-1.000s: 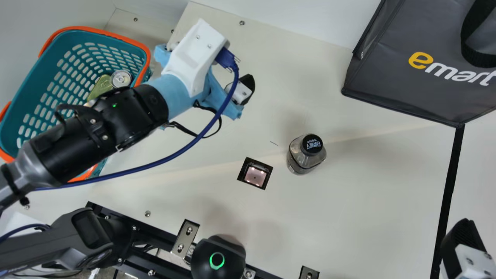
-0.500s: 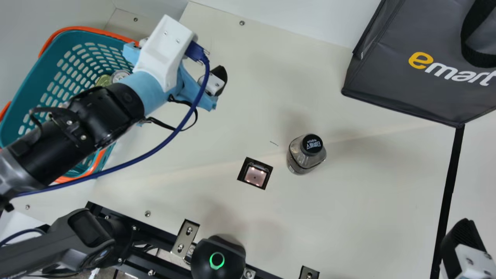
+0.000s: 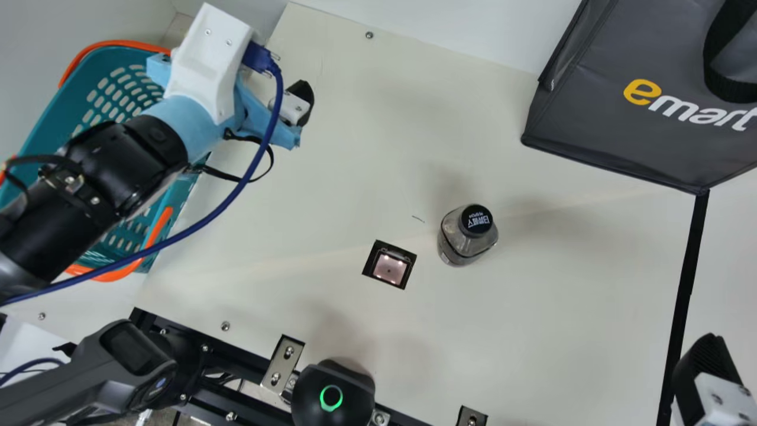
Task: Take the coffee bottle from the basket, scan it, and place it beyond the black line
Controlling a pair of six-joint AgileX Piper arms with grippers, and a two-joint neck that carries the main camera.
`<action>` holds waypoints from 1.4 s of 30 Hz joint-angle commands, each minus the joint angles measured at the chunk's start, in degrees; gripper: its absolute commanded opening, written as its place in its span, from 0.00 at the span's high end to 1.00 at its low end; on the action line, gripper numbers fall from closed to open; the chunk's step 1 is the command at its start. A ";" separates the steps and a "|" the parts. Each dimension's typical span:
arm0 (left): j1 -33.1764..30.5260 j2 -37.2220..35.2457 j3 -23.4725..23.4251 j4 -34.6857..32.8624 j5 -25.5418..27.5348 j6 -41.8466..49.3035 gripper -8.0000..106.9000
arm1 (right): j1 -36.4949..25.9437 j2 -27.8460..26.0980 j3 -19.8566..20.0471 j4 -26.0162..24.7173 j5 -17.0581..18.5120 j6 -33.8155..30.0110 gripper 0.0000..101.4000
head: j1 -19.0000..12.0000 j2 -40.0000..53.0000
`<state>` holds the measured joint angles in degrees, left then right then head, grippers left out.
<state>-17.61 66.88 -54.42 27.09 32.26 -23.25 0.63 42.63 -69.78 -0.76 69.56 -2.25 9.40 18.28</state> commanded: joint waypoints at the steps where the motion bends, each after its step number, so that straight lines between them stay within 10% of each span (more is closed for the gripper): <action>1: 0.44 -0.45 0.16 0.23 0.38 -0.37 0.15 | 0.00 0.00 0.00 0.00 0.00 0.00 0.10 | -1.48 0.14; 42: 7.36 -10.62 -0.39 -0.04 13.08 -4.22 0.15 | 0.00 0.00 0.00 0.00 0.05 0.00 0.10 | -1.48 0.14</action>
<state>-10.37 56.38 -54.72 27.20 45.14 -27.61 0.63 42.63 -69.78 -0.76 69.61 -2.25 9.40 18.28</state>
